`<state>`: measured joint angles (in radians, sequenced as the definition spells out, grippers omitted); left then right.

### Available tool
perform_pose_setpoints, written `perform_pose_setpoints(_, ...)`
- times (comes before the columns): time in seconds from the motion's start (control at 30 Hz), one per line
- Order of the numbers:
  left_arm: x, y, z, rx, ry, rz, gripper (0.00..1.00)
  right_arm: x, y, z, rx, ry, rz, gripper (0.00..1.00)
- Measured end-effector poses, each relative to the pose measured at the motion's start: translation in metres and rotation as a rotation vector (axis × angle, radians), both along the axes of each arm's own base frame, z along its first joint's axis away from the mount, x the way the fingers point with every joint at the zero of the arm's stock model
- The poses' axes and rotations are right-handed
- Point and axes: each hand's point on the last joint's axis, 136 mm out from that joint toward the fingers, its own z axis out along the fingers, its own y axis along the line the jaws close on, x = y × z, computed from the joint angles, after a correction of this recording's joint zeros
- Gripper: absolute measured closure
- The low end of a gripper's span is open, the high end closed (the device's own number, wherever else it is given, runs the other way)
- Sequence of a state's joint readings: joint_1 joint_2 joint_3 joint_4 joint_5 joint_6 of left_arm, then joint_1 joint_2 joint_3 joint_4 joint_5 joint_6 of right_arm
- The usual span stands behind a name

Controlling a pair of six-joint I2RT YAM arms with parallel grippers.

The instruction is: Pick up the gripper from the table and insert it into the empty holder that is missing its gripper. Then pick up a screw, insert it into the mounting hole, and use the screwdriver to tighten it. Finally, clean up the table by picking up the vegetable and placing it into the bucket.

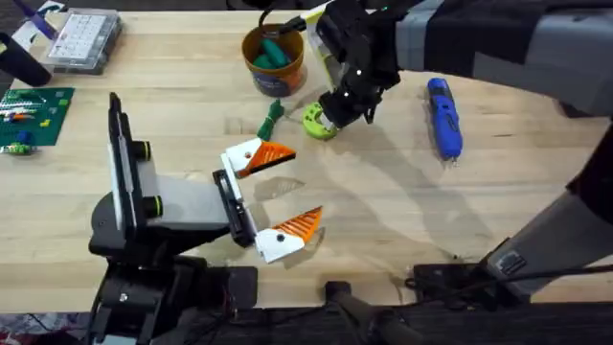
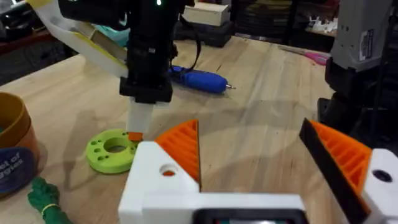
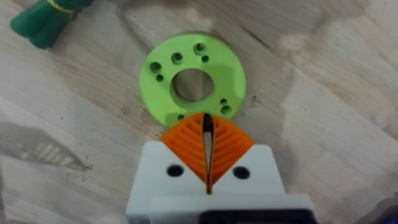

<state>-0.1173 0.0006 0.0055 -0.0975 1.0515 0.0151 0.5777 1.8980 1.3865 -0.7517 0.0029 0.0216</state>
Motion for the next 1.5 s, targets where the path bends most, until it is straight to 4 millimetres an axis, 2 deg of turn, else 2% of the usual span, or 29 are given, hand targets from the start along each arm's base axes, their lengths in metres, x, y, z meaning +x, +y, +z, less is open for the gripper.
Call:
perform_pose_setpoints(0.57, 0.0, 0.0, 0.0, 0.0, 0.0, 0.0, 0.016, -0.004, -0.003, 0.0, -0.011, 0.016, 0.0, 0.994)
perform_pose_setpoints(0.73, 0.0, 0.0, 0.0, 0.0, 0.0, 0.0, 0.016, -0.011, -0.007, 0.009, -0.017, 0.026, 0.0, 0.994)
perform_pose_setpoints(0.93, 0.0, 0.0, 0.0, 0.0, 0.0, 0.0, 0.016, -0.019, -0.012, 0.036, -0.005, 0.008, 0.0, 0.994)
perform_pose_setpoints(1.5, 0.0, 0.0, 0.0, 0.0, 0.0, 0.0, 0.016, -0.026, -0.017, 0.136, 0.007, -0.033, 0.051, 0.994)
